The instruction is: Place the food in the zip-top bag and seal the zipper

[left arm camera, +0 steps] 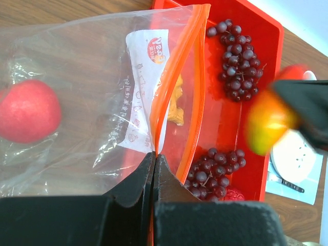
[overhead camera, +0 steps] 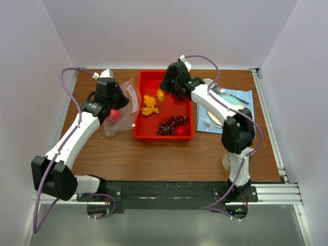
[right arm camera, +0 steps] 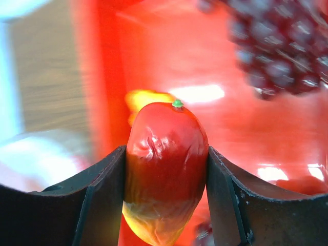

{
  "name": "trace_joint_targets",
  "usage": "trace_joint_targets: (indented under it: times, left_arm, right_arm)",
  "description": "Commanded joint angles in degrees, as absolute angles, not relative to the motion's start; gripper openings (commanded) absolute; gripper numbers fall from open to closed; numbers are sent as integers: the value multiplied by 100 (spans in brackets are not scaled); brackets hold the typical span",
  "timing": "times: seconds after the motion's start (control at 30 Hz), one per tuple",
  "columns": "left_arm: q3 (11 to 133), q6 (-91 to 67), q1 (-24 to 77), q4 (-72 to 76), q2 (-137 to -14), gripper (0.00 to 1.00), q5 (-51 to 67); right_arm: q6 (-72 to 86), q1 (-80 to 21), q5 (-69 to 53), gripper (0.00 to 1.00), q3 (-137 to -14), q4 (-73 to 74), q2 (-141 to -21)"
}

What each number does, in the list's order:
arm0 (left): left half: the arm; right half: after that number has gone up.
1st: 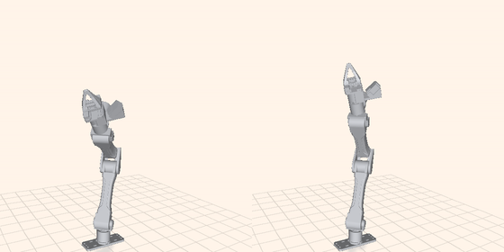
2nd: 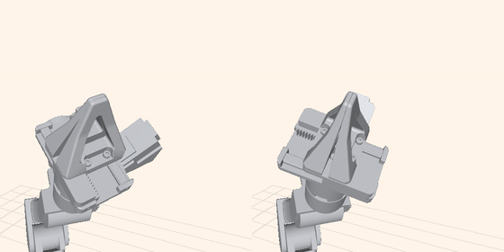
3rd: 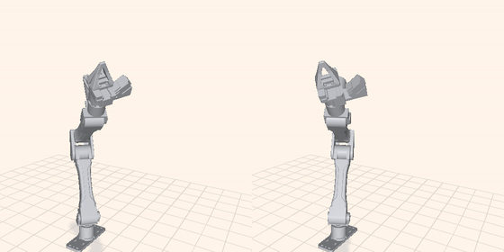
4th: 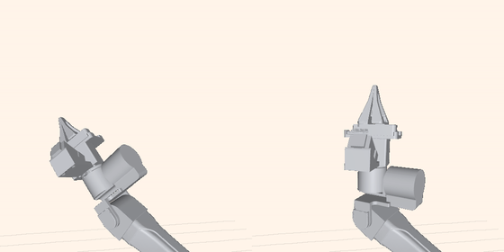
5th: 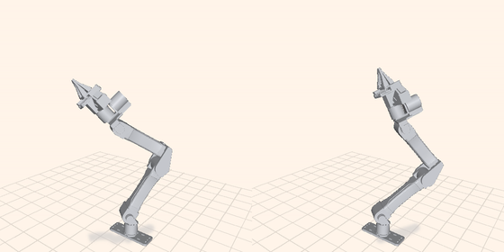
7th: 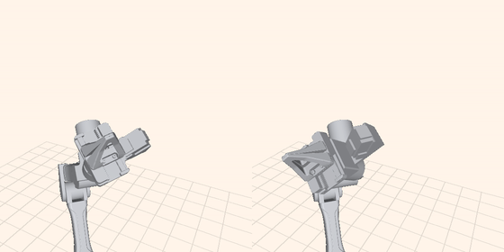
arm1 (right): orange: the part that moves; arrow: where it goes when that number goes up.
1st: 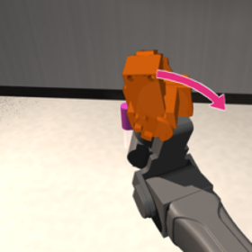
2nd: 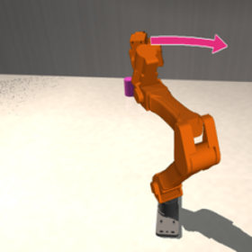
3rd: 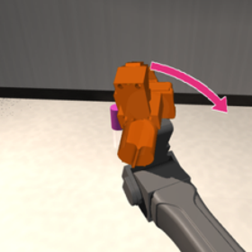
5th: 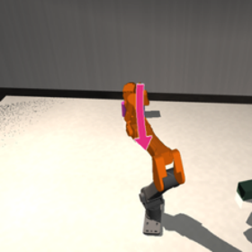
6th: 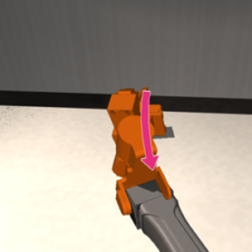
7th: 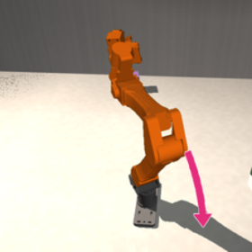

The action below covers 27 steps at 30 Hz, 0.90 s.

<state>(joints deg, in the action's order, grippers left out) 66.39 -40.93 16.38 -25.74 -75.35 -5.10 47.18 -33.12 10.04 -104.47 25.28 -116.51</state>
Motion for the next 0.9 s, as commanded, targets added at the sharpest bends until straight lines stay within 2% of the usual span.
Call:
trace_joint_targets:
  times: [0.0,0.23,0.53,0.63,0.67,0.73,0.83,0.87]
  left_arm:
    - [6873,-4034,1591,-2294,-7488,0,-334]
    - [6926,-4060,1591,-2303,-7488,0,-229]
    - [7031,-3999,1591,-2382,-7286,0,-123]
    - [7040,-3999,1591,-2356,-7242,0,-71]
    - [7040,-3999,1591,-2347,-7251,0,-36]
    - [7040,-3999,1591,-2312,-7251,0,-35]
    - [7040,-3999,1582,-2312,-7260,0,-26]
    - [7040,-3999,1591,-2312,-7251,0,-35]
  right_arm:
    - [4325,-3787,870,12,-10283,1407,-10829]
    - [4113,-4490,844,16,-10792,862,-11170]
    - [4034,-4658,984,34,-11040,774,-11874]
    - [3999,-4676,1028,43,-10969,677,-11883]
    - [4008,-4676,1011,50,-10969,677,-11892]
    - [3964,-4676,976,56,-11004,694,-11927]
    - [3885,-4676,993,72,-10960,738,-11883]
    - [3867,-4667,1002,80,-10960,756,-11874]
